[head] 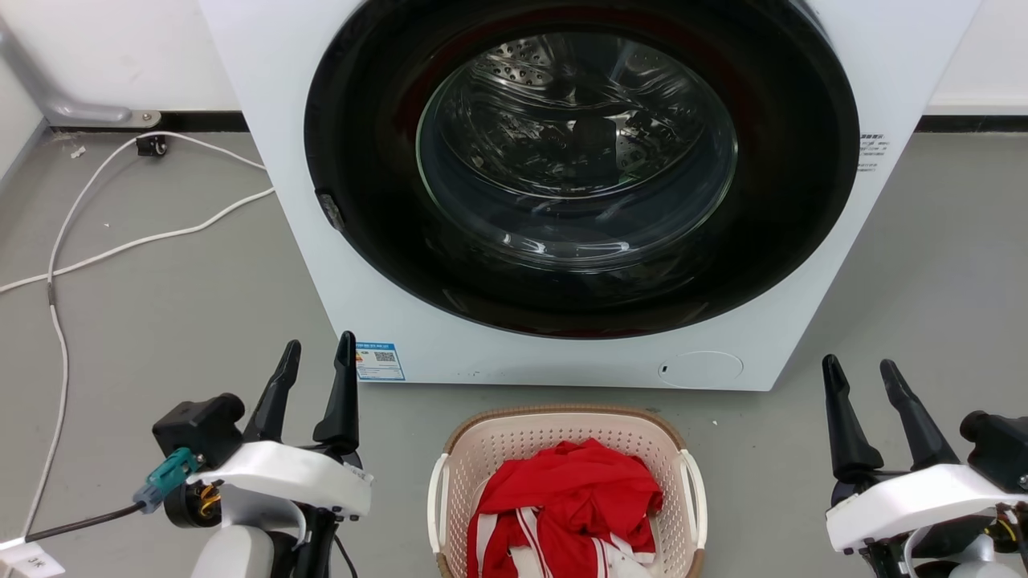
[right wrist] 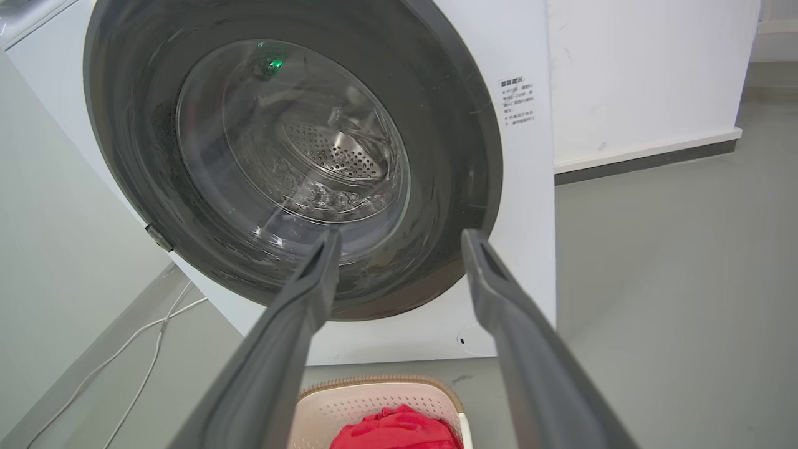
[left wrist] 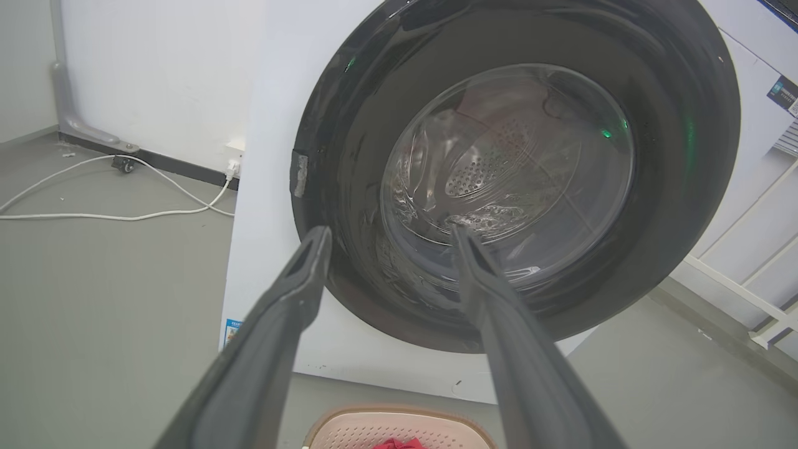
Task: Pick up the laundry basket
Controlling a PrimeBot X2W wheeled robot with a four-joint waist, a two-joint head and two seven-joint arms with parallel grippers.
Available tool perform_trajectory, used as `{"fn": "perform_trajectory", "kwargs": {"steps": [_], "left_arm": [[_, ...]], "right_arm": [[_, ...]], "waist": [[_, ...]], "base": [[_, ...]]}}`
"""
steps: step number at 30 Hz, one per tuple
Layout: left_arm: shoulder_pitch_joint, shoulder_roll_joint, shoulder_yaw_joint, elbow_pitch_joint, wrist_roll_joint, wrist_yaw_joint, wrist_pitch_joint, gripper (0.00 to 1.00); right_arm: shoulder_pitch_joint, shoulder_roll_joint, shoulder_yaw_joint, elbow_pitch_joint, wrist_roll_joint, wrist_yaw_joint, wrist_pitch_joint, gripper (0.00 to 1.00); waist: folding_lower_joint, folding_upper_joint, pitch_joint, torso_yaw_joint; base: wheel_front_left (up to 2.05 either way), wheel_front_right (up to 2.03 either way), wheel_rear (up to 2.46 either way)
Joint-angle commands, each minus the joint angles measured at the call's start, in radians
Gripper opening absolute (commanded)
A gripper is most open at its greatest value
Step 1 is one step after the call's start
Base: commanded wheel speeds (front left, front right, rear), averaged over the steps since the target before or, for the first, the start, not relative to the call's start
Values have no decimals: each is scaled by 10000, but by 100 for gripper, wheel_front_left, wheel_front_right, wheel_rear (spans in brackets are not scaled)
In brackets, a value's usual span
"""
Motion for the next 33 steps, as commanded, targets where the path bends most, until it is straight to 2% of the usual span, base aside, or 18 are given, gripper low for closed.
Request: {"fn": "perform_trajectory", "kwargs": {"steps": [1,18,20,33], "left_arm": [[-183,73,-58,-47,250,12,-85,100],[-296,102,-242,251,1719,124,-475,100],[-321,115,-284,349,2160,165,-598,100],[-343,115,-362,520,2970,255,-829,100]], "right_arm": [[45,20,-21,-138,-260,0,-43,100],[215,37,-36,-396,-1869,-1,-43,100],[275,43,-34,-399,-2271,-1,-79,100],[394,53,-45,-419,-3086,-1,-240,100]], "waist": [[0,-1,5,6],[0,-1,103,34],[0,-1,139,20],[0,-1,140,-3]], "base": [[0,0,0],[0,0,0],[0,0,0],[0,0,0]]}}
